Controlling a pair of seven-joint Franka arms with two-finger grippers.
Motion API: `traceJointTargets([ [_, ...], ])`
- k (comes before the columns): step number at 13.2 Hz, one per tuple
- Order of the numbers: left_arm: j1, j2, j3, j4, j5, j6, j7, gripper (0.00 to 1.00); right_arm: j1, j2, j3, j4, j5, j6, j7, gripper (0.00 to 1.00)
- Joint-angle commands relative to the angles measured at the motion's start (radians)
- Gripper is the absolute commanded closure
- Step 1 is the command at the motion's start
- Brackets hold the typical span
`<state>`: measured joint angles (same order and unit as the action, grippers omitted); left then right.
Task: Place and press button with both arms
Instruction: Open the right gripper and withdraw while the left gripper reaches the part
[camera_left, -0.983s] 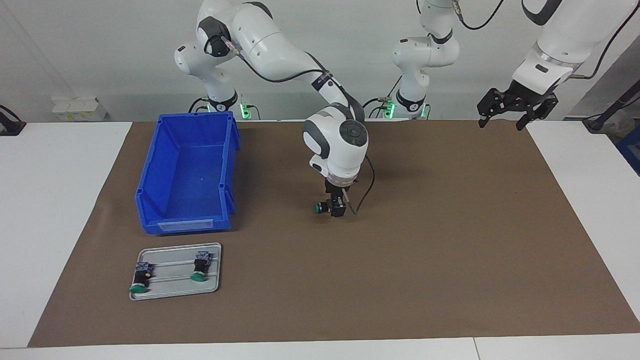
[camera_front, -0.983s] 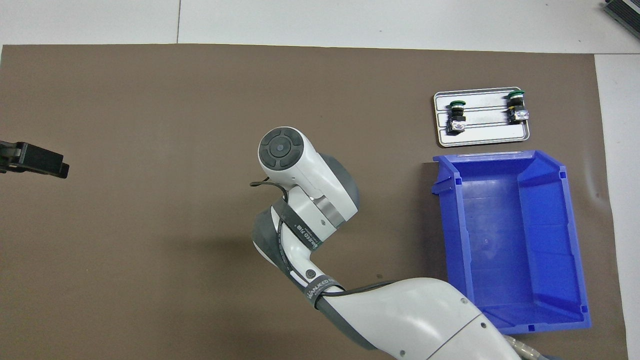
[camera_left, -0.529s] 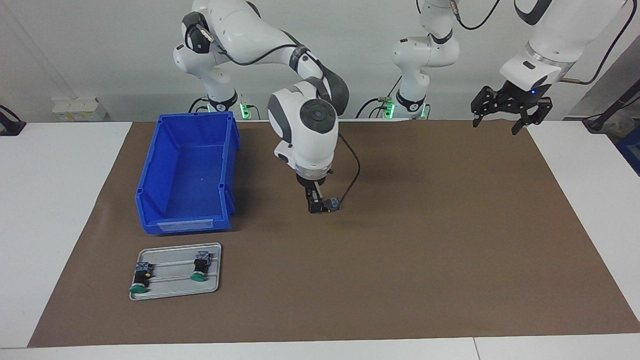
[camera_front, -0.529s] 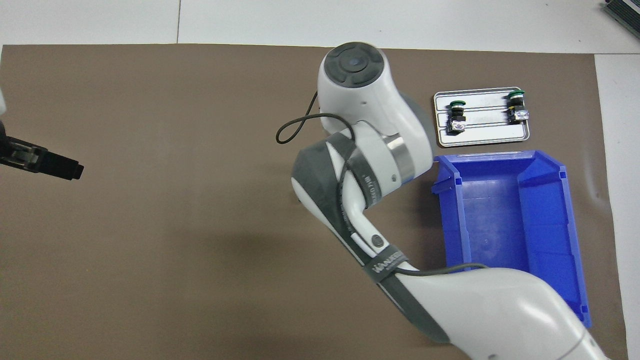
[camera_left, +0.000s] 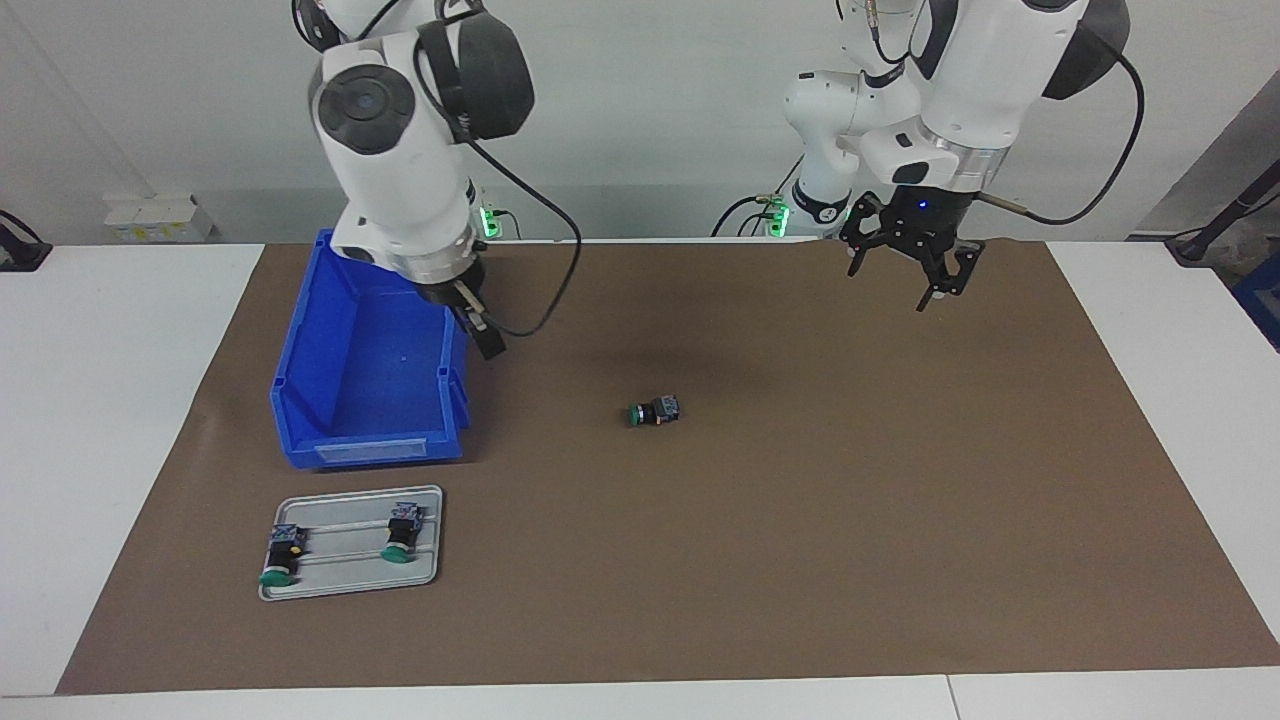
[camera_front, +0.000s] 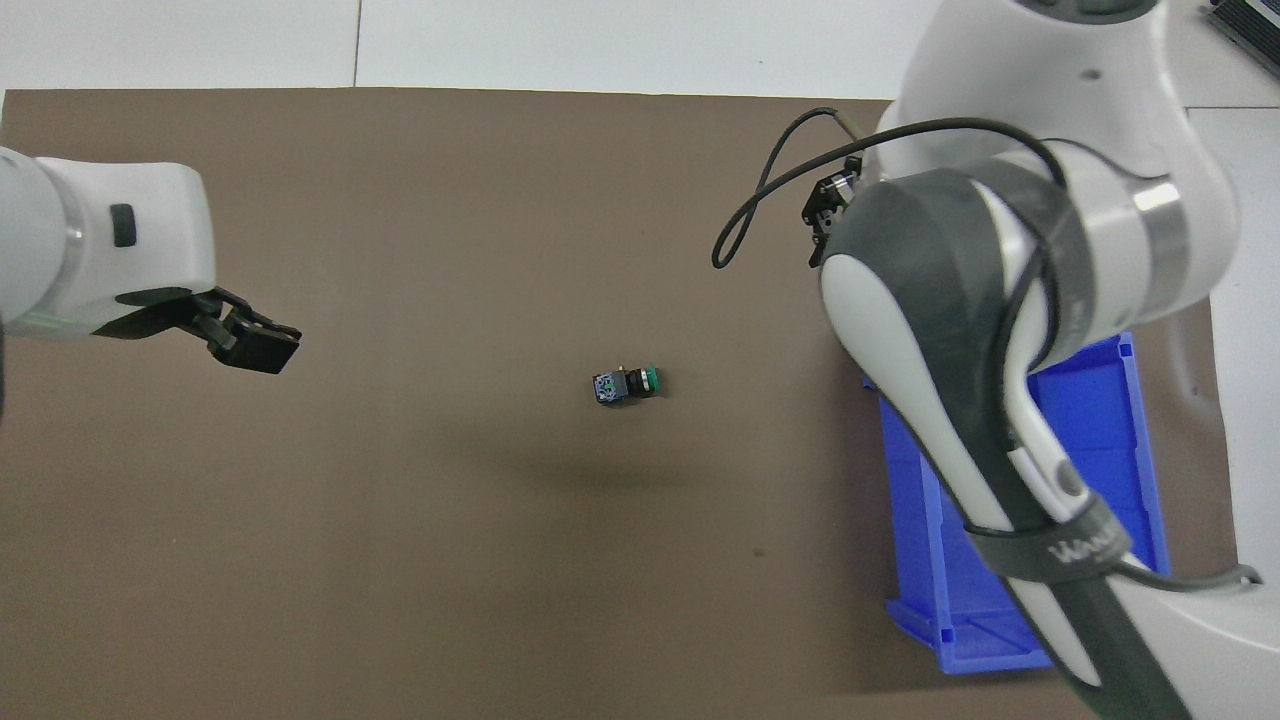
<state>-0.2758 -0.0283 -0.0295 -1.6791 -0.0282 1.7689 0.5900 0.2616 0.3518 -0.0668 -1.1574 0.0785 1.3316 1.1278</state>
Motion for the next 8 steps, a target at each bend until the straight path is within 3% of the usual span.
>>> traceJointTargets([
  [1, -0.069, -0.018, 0.017, -0.094, -0.007, 0.11, 0.126, 0.03, -0.068, -0.121, -0.01, -0.126, 0.029, 0.003, -0.292, 0.09],
  [4, -0.158, 0.088, 0.016, -0.091, -0.024, 0.187, 0.129, 0.03, -0.125, -0.215, -0.028, -0.238, 0.017, 0.02, -0.625, 0.11],
  [8, -0.227, 0.172, 0.016, -0.099, -0.076, 0.311, 0.123, 0.04, -0.182, -0.238, -0.028, -0.284, 0.015, 0.07, -0.925, 0.14],
])
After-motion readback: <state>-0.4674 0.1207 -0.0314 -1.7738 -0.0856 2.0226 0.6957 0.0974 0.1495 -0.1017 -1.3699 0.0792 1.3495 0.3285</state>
